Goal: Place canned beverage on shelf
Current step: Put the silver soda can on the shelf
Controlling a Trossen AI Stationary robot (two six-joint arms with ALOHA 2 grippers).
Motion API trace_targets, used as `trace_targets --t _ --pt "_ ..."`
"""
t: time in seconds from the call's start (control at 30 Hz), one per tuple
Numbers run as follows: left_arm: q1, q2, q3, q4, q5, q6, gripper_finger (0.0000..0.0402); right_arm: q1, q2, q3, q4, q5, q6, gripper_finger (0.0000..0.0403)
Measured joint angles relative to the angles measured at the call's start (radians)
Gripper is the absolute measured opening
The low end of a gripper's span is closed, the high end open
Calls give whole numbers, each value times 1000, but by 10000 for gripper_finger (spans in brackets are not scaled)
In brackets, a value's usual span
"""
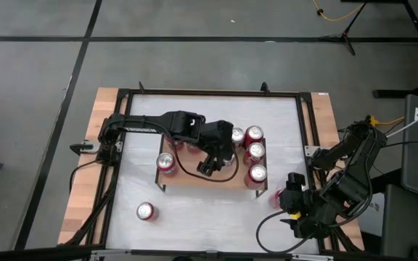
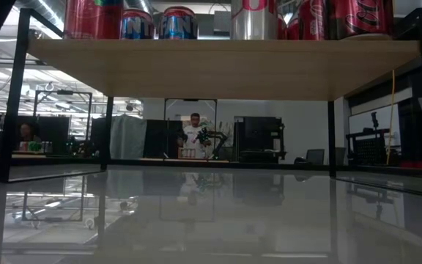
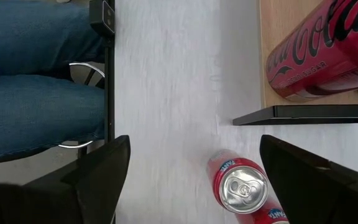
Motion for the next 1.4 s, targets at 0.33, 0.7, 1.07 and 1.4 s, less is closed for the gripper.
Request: trace_targets --t 0.33,0.7,1.07,1.4 --pt "-33 -13 0 -8 -95 -27 326 0 0 0 0 0 0 347" --pt "-81 -77 1 -31 -180 -194 326 0 0 0 3 0 0 347" --pt "-127 -66 -9 -168 -179 -572 326 0 0 0 3 0 0 347" --pt "-156 -60 -132 -142 -178 -577 326 0 0 0 2 1 0 347"
